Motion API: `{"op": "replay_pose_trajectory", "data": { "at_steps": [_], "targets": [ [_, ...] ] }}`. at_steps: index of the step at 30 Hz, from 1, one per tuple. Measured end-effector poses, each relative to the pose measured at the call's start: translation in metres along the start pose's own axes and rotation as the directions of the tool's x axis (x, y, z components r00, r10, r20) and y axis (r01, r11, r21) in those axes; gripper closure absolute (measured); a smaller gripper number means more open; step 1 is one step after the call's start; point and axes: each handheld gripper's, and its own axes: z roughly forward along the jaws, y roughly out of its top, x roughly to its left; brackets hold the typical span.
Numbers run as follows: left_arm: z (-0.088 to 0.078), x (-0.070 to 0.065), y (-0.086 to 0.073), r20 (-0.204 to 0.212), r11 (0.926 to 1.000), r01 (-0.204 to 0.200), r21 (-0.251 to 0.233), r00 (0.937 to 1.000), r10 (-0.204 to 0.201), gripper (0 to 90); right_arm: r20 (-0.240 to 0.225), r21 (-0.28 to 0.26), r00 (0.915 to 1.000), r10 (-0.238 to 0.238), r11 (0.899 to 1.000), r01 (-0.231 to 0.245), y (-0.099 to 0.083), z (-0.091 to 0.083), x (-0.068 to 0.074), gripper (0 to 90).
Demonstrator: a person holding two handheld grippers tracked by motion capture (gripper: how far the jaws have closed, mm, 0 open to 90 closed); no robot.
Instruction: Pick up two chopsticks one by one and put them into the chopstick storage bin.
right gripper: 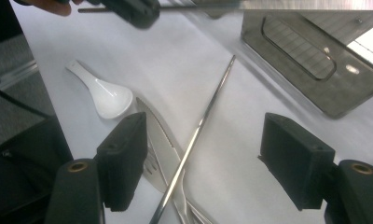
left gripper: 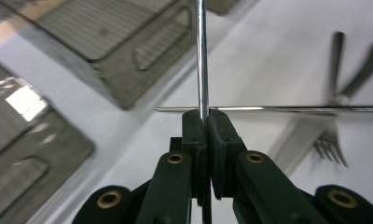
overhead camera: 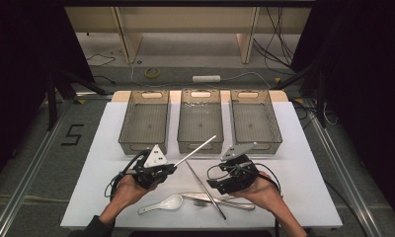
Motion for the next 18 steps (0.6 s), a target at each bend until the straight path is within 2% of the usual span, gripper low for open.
{"op": "replay_pose_trajectory", "data": {
  "at_steps": [5,9,13,18],
  "targets": [
    [-0.005,0.012,0.001,-0.048,0.9983,0.056,-0.017,0.9972,-0.057,85.7,0.018,-0.074,0.9985,0.052,0.996,-0.050,-0.013,0.006,-0.003,32.1],
    [-0.009,0.024,0.001,-0.090,0.9946,0.095,-0.040,0.9911,-0.099,85.7,0.019,-0.132,0.9968,0.078,0.988,-0.075,-0.019,0.005,-0.003,31.2],
    [-0.014,0.038,0.003,-0.120,0.9879,0.140,-0.066,0.9818,-0.148,85.8,0.034,-0.164,0.9956,0.087,0.983,-0.081,-0.024,0.004,-0.005,28.7],
    [-0.015,0.055,0.004,-0.157,0.9764,0.196,-0.092,0.9654,-0.208,85.8,0.045,-0.182,0.9944,0.095,0.980,-0.086,-0.030,0.002,-0.007,26.7]
  ]
}}
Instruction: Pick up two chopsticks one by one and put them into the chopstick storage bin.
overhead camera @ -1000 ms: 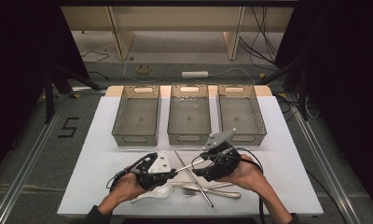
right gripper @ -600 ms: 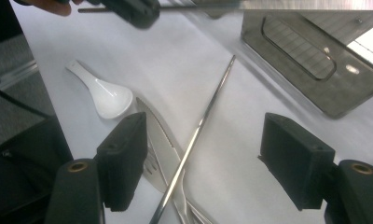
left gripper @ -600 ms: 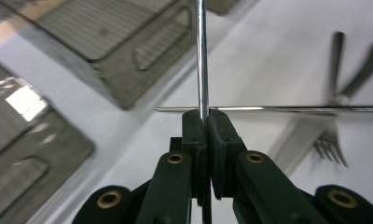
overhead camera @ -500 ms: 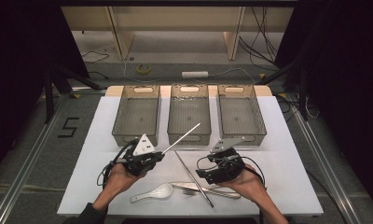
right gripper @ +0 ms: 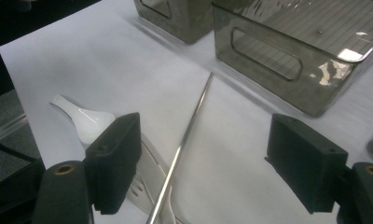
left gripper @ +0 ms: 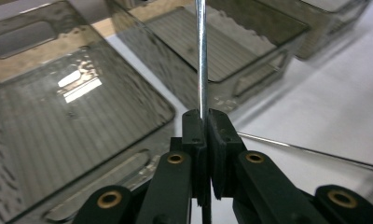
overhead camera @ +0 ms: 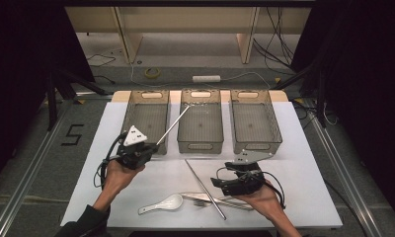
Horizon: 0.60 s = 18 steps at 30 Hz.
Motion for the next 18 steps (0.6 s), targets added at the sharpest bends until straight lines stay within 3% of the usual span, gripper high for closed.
{"op": "replay_pose_trajectory", "data": {
  "at_steps": [7,18],
  "targets": [
    [0.003,0.023,0.007,-0.058,0.9979,0.064,-0.008,0.9963,-0.064,85.8,0.009,0.008,1.0000,0.002,1.000,-0.002,-0.005,-0.003,-0.001,26.5],
    [0.012,0.056,0.014,-0.139,0.9879,0.154,-0.017,0.9782,-0.155,85.8,0.000,0.013,1.0000,-0.005,1.000,0.005,-0.008,-0.003,0.001,26.6]
  ]
}}
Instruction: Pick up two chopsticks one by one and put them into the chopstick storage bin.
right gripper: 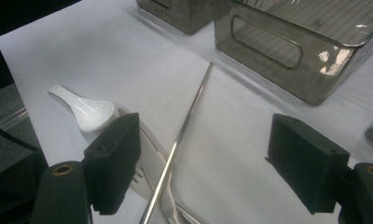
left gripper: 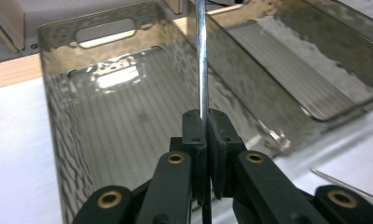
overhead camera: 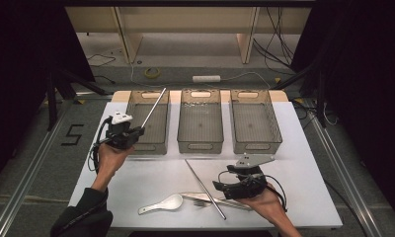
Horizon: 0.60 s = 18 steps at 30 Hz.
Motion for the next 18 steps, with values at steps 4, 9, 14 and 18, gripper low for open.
{"op": "replay_pose_trajectory", "data": {
  "at_steps": [4,9,14,18],
  "targets": [
    [0.008,0.009,0.004,-0.015,0.9998,0.017,0.011,0.9997,-0.017,85.8,-0.005,0.000,1.0000,-0.004,1.000,0.004,0.000,0.000,0.001,26.6],
    [0.017,0.020,0.008,-0.026,0.9988,0.050,0.003,0.9984,-0.050,85.7,-0.003,0.003,1.0000,-0.007,1.000,0.007,0.000,0.000,0.001,26.6],
    [0.026,0.029,0.012,-0.044,0.9978,0.066,0.010,0.9969,-0.066,85.7,-0.006,0.004,1.0000,-0.005,1.000,0.005,0.000,0.001,0.001,26.6],
    [0.032,0.035,0.012,-0.062,0.9964,0.084,0.012,0.9946,-0.083,85.7,-0.004,0.005,1.0000,-0.003,1.000,0.003,0.000,0.001,0.001,26.8]
  ]
}}
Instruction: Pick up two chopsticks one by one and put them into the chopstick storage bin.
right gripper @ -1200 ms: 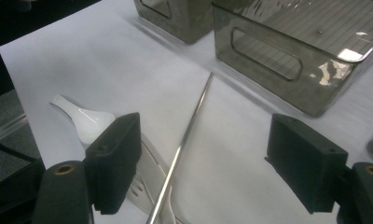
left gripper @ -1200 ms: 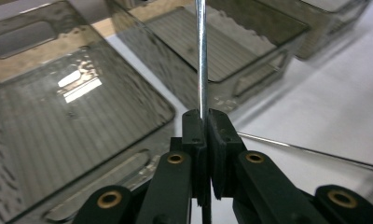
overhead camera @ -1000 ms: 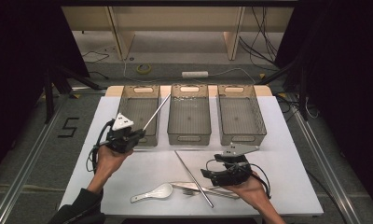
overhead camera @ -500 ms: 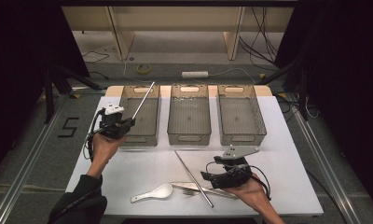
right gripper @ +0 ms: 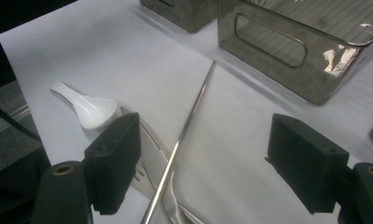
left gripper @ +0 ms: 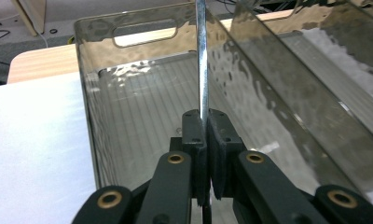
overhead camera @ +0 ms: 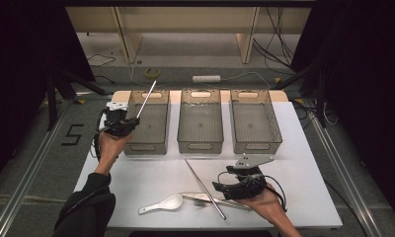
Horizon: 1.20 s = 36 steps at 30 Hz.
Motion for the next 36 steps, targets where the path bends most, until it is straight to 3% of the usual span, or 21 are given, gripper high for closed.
{"op": "replay_pose_trajectory", "data": {
  "at_steps": [18,21,23,26,31,33,36],
  "targets": [
    [0.016,0.016,-0.007,-0.071,0.9974,0.066,0.029,0.9955,-0.064,84.2,-0.004,0.007,1.0000,-0.001,1.000,0.001,0.000,0.001,0.000,26.9],
    [0.015,0.016,-0.007,-0.065,0.9972,0.064,0.038,0.9960,-0.062,66.3,0.002,0.011,1.0000,0.003,1.000,-0.003,0.000,0.000,0.000,26.9],
    [0.010,0.015,-0.004,-0.059,0.9968,0.078,0.018,0.9953,-0.076,59.2,0.005,0.010,1.0000,0.002,1.000,-0.002,0.001,0.000,-0.001,26.9],
    [0.000,0.013,0.001,0.004,0.9937,0.112,0.009,0.9937,-0.112,45.5,0.001,0.008,0.9998,0.018,1.000,-0.018,0.002,0.001,-0.001,28.2],
    [-0.018,-0.003,0.003,0.069,0.9971,0.076,-0.001,0.9947,-0.076,32.7,0.016,0.081,0.9999,0.004,0.997,-0.006,0.004,0.005,0.004,29.3],
    [-0.022,-0.011,0.001,0.079,0.9991,0.042,0.000,0.9960,-0.042,29.4,0.017,0.109,0.9998,-0.008,0.994,0.006,0.005,0.008,0.006,31.0],
    [-0.029,-0.023,-0.001,0.106,0.9997,0.023,-0.007,0.9942,-0.022,25.6,0.018,0.148,0.9996,-0.020,0.989,0.017,0.006,0.013,0.009,34.7]
  ]
}}
